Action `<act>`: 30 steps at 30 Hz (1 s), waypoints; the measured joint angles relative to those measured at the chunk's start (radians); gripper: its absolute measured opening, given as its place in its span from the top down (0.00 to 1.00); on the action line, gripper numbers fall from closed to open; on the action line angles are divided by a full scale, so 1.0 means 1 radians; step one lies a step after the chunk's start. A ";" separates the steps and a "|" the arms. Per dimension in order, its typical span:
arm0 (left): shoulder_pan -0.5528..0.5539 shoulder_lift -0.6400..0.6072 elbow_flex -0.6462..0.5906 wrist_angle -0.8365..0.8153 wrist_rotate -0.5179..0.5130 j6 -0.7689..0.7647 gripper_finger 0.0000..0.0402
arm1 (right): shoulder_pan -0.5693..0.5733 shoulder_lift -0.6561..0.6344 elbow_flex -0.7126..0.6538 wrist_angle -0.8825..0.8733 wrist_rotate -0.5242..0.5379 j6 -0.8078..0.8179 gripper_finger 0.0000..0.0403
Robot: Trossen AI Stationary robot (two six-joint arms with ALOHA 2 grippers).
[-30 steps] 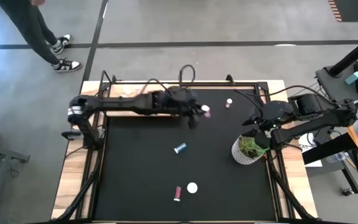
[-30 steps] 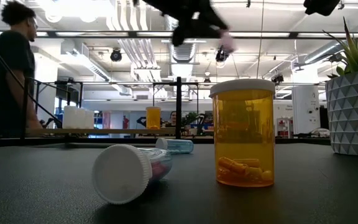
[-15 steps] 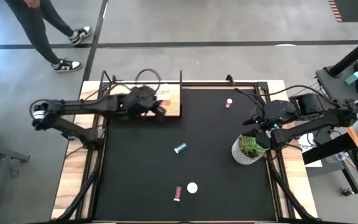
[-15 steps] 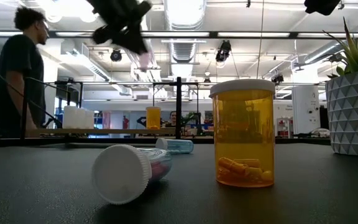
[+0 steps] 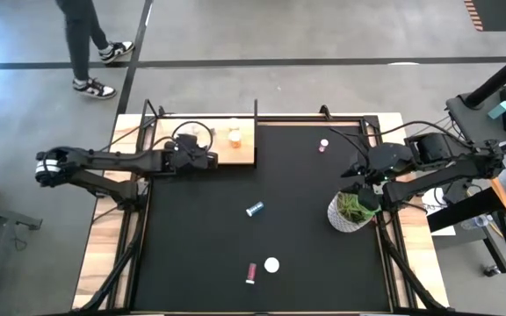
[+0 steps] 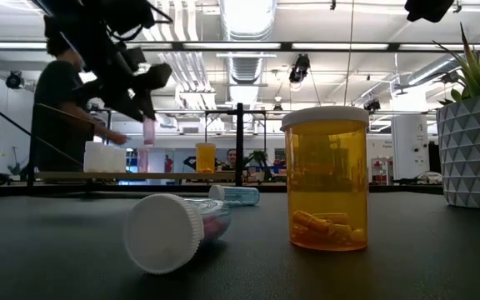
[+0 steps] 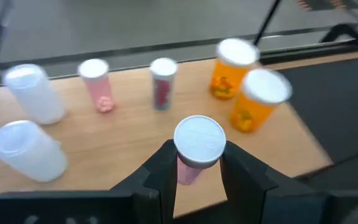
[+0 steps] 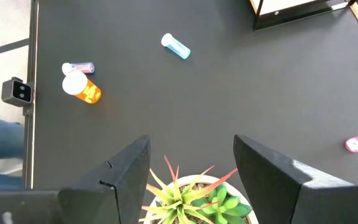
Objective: Pick and place medicine bottles onto shelf by color
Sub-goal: Put the bottom pink pill bottle into the shelf
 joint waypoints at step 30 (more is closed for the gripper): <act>0.204 0.158 -0.029 0.064 0.008 0.000 0.78 | 0.000 0.060 0.001 0.000 0.000 0.000 0.46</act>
